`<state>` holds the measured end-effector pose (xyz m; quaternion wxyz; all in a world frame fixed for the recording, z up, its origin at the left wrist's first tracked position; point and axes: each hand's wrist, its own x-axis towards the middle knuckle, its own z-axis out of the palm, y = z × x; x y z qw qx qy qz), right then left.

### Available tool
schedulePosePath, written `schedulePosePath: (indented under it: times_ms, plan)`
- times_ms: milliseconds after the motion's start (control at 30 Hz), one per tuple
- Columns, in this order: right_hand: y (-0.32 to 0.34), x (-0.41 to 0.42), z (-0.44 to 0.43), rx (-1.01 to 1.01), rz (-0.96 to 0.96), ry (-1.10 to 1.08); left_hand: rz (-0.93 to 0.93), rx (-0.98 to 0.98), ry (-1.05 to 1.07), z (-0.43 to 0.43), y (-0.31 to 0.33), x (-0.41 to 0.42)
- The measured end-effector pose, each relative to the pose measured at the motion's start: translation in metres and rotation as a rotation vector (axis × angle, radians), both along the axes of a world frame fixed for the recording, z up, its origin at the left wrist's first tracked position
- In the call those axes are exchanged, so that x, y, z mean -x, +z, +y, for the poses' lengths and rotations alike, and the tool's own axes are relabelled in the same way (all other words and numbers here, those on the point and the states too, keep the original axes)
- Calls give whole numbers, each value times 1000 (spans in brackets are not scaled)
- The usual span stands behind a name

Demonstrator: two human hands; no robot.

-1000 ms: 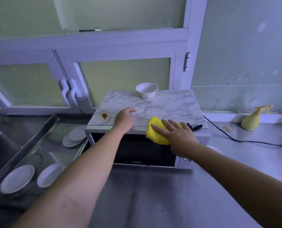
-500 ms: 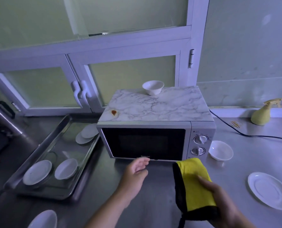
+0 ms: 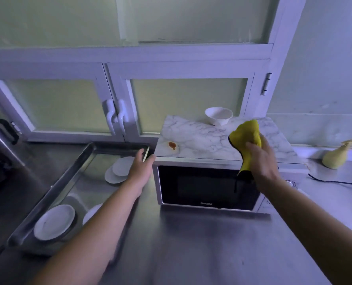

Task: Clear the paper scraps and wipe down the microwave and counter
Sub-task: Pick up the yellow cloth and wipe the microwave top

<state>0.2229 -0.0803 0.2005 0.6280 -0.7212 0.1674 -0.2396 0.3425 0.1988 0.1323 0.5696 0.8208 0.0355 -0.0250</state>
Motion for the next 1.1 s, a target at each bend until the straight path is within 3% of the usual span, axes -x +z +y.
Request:
schedulePosePath:
  times_ms: [67, 167, 267, 400, 433, 567, 667, 733, 967, 1100]
  plan:
    - [7, -33, 0, 292, -52, -109, 50, 41, -136, 0, -4, -13]
    - [-10, -78, -1, 630, 164, -190, 26, 103, -235, -2, -16, -14]
    - [-32, -114, 25, 406, 445, -60, -14, 172, -209, 1, -28, -15]
    - [-30, -156, 72, -141, 364, 62, -60, 241, -254, 4, -34, -19]
    - [-28, -166, 86, -155, 371, 112, -49, 262, -255, 4, -36, -21]
    - [-28, -188, 133, 108, 444, 283, -6, 326, -273, 8, -45, -25]
    - [-40, -193, 141, 851, 647, 436, -2, 349, -296, 11, -49, -30]
    - [-48, -191, 147, 1137, 692, 469, 5, 362, -296, 13, -48, -31]
    - [-55, -156, 121, 1372, 612, 567, -27, 413, -301, 15, -38, -32]
    - [-48, -138, 64, 1248, 742, 436, 65, 515, -322, 18, -34, -31]
